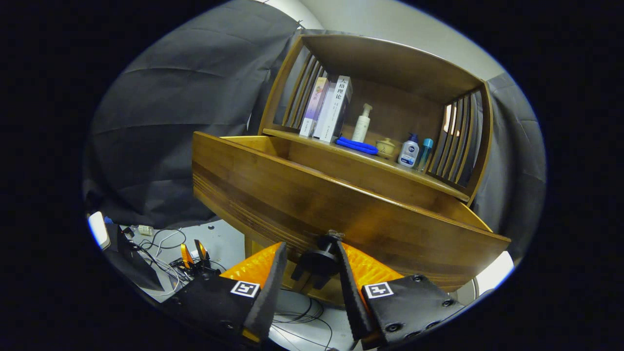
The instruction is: Pull open the drawer, take out the items inside it, and place them on the countertop above the cabinet.
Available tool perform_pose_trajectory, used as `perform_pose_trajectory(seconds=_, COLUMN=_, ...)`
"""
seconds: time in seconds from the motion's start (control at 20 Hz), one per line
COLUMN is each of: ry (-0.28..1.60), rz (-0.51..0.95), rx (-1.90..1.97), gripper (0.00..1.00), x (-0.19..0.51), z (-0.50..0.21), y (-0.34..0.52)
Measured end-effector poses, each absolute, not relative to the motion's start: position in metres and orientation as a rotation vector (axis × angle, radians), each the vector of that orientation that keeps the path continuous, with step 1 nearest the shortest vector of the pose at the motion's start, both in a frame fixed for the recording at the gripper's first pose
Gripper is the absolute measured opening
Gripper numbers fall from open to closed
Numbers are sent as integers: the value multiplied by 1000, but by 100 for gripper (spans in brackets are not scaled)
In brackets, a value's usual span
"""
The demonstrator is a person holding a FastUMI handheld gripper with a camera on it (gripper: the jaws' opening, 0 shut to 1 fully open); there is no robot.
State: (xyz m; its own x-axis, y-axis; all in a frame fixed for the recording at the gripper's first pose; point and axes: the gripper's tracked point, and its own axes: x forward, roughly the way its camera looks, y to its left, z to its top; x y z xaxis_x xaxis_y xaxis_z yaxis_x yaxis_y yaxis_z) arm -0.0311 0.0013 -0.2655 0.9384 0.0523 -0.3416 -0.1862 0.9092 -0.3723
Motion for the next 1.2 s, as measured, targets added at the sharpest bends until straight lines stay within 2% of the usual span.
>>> perform_pose_trajectory(seconds=0.25, ry=334, rz=217, rx=-381, gripper=98, x=-53, z=-238, y=17)
perform_pose_trajectory(seconds=0.5, ry=305, rz=256, rx=-394, gripper=97, x=-64, z=-187, y=20)
perform_pose_trajectory(seconds=0.8, ry=253, rz=249, rx=-362, gripper=98, x=-44, z=-111, y=24)
perform_pose_trajectory(seconds=1.2, ry=320, rz=222, rx=-285, gripper=98, x=-1, z=-87, y=19)
